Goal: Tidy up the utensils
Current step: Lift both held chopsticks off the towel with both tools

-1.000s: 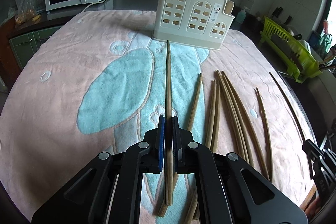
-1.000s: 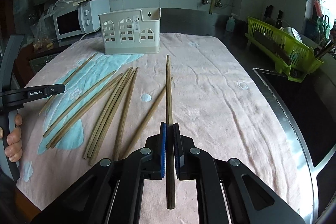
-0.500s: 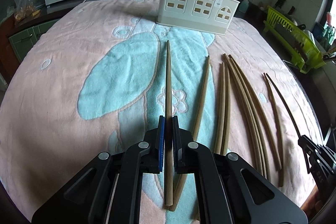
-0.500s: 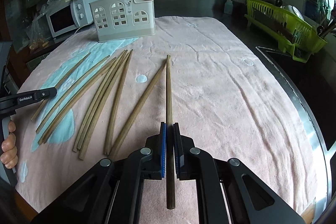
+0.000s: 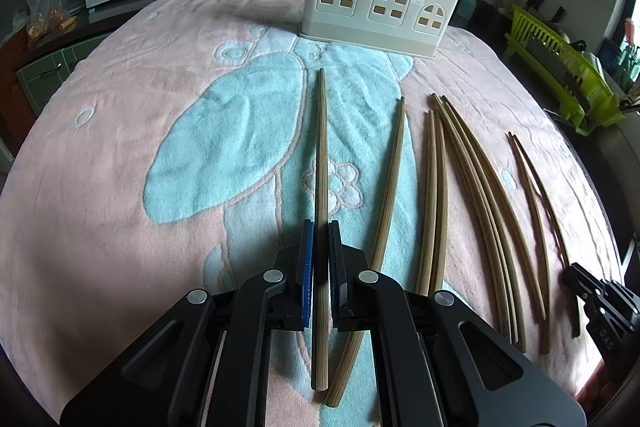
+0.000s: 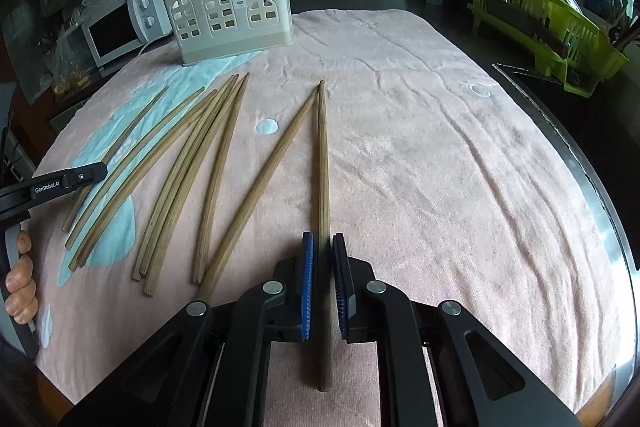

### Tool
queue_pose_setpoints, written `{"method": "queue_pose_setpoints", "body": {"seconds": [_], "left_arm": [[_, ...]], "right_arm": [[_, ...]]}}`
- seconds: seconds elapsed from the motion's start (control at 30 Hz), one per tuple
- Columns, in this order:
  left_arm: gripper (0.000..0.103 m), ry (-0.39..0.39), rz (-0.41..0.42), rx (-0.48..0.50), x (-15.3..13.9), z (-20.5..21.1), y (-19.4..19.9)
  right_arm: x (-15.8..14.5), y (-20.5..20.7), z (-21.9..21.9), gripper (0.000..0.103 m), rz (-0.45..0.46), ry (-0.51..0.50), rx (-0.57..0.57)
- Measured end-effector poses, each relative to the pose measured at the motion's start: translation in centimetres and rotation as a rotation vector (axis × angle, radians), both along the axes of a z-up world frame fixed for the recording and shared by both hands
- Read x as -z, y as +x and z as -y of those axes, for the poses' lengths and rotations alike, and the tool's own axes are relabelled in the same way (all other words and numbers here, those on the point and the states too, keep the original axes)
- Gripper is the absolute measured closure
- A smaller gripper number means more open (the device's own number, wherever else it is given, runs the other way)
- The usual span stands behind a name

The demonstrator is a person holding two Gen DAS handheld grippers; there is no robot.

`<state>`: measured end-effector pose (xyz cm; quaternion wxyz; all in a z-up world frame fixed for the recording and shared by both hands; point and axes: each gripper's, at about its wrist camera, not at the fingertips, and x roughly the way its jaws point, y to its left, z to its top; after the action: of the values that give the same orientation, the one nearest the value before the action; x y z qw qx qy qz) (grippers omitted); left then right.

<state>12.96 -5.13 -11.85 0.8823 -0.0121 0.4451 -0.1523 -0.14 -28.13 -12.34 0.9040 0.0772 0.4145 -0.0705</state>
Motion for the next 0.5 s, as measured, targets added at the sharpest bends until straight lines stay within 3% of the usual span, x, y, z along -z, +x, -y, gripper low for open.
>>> {"method": "queue_pose_setpoints", "body": {"seconds": [0.37,0.5], "left_arm": [[0.094,0.009,-0.009,0.002,0.09,0.08,0.04],[0.095,0.022,-0.008,0.008,0.08,0.21,0.02]], "right_arm": [[0.04,-0.28,-0.27,0.092,-0.012,-0.029,-0.010],[0.04,-0.41,-0.18,0.096,-0.007,-0.034,-0.010]]}}
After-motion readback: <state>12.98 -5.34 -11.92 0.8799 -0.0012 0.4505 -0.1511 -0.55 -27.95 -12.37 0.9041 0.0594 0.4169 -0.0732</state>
